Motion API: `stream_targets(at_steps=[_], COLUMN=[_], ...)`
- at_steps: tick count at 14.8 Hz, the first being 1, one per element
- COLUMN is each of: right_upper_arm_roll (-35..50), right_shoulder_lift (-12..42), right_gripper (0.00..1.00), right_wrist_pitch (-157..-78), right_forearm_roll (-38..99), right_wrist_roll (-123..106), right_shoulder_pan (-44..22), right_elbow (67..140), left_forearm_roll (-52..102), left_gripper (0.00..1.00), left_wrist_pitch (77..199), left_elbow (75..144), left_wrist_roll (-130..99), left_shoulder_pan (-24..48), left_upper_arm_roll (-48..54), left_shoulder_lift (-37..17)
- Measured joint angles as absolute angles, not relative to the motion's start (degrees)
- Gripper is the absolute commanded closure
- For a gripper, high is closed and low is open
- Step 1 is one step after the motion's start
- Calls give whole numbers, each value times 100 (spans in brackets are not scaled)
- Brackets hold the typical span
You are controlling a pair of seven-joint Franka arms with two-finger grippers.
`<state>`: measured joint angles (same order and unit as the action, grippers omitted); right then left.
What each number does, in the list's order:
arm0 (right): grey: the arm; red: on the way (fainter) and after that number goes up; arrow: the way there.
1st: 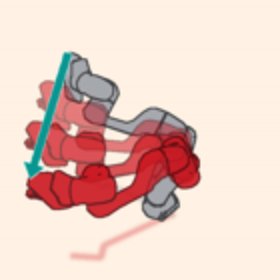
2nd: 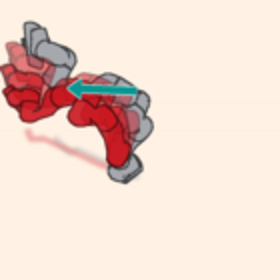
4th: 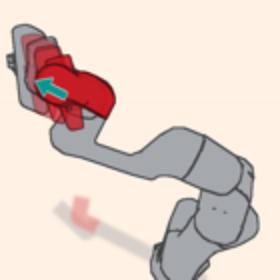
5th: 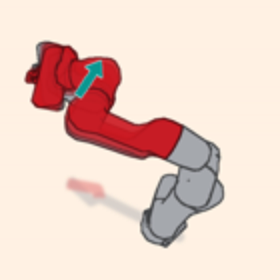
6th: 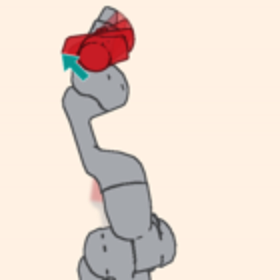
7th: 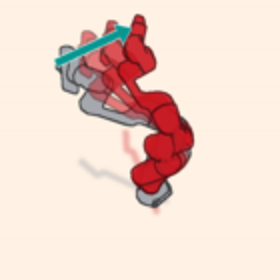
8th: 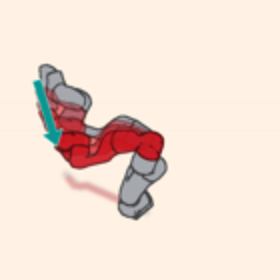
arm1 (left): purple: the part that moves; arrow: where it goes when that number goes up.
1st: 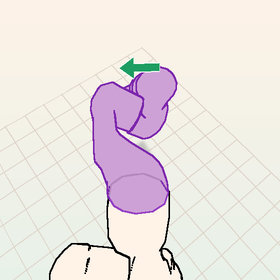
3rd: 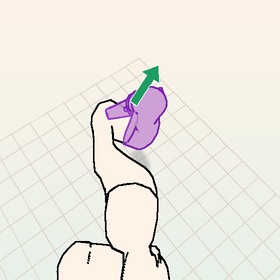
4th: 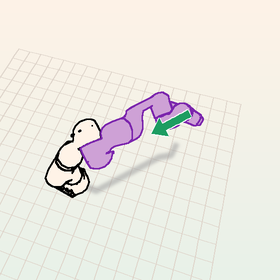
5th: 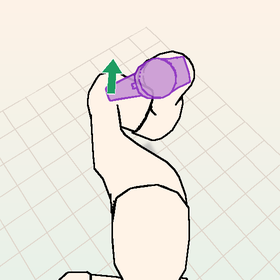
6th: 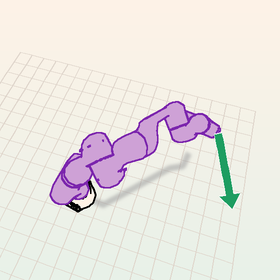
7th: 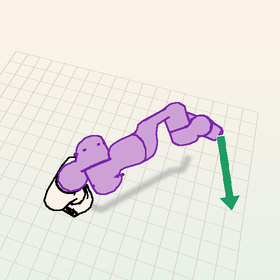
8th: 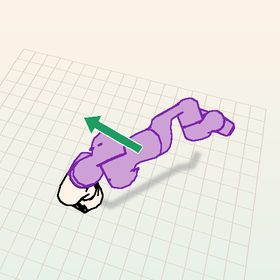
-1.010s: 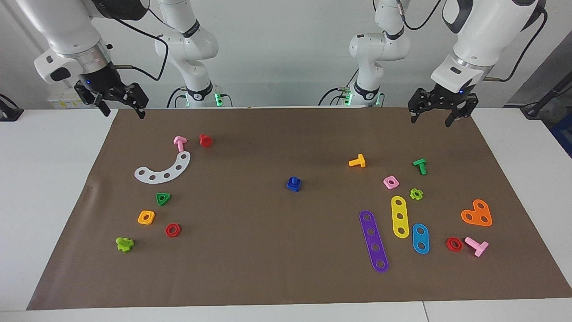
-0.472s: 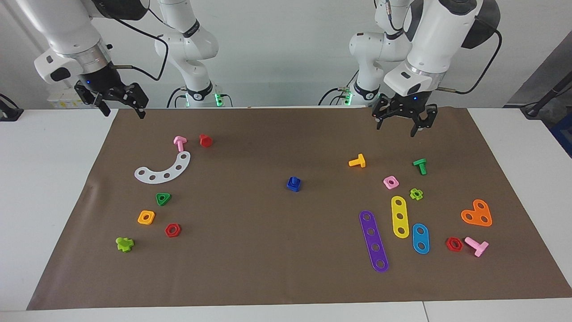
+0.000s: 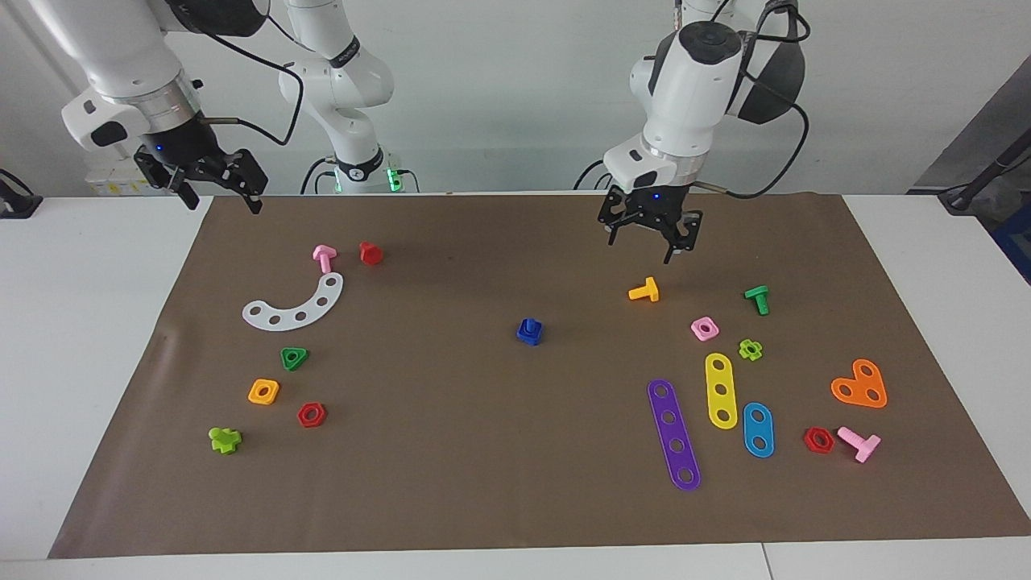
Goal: Unscrew and place screws in storage area
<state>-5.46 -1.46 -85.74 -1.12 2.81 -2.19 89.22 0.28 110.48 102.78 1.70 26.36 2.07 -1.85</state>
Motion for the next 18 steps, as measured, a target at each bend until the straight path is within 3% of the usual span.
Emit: stream_targets(at_steps=[12, 18], right_upper_arm_roll=[-546, -546], right_shoulder_lift=[-147, -147], right_gripper=[0, 0], right_wrist_pitch=[-8574, -8574], right_forearm_roll=[-112, -112], right_wrist_roll=[281, 281], right_shoulder_pan=[-219, -219], right_elbow=[8922, 8922], left_forearm_roll=[28, 28], left_gripper=[0, 3], left_wrist_pitch=[12965, 13381], left_elbow=[10565, 10542], left_wrist_roll=[-1097, -1296], left_shoulder_pan=[3614, 3732], left_upper_arm_roll=[199, 195], left_shoulder_lift=[-1780, -2209])
